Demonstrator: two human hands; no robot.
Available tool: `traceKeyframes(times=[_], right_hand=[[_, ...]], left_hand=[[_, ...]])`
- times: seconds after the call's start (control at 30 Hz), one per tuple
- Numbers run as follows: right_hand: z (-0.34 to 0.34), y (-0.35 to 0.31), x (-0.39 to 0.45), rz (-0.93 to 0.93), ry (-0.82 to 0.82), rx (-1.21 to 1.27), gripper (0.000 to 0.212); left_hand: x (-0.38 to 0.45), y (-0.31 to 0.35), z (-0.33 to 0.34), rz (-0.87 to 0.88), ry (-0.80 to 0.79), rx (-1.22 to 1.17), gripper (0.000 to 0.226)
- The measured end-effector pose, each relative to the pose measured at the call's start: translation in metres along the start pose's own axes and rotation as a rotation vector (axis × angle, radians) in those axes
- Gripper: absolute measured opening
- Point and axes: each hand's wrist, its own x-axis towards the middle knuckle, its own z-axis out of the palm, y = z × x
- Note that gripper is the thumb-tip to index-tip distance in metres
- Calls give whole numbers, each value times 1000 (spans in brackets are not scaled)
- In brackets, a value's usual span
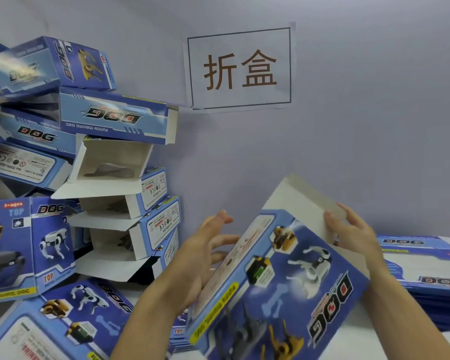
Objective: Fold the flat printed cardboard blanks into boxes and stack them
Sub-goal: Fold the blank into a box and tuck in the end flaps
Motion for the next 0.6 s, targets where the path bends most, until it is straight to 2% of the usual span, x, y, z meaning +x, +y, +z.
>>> traceKeyframes(times=[0.07,0.17,0.23,0.33,0.4,0.5,0.6], right_hand=[[-6,1,4,-14,96,16,5],[-11,1,4,-44,210,110,6],[-13,1,3,-52,301,155,3],[-14,5,0,-23,412,292,1],[-13,7,-3,30,458,345,11],[-7,8,-6,103,433,418,34],[5,5,-9,162,368,487,32]], left_hand=[[-3,1,-2,-34,-54,223,67],[-3,-1,-5,-42,12,400,80],[-2,-4,-8,-51,25,288,83],[2,-9,-11,-15,-5,-17,95],[4,-11,-8,8,41,-143,99],[5,-15,-2,-8,27,-112,80],[6,-19,-3,-19,27,-11,71]])
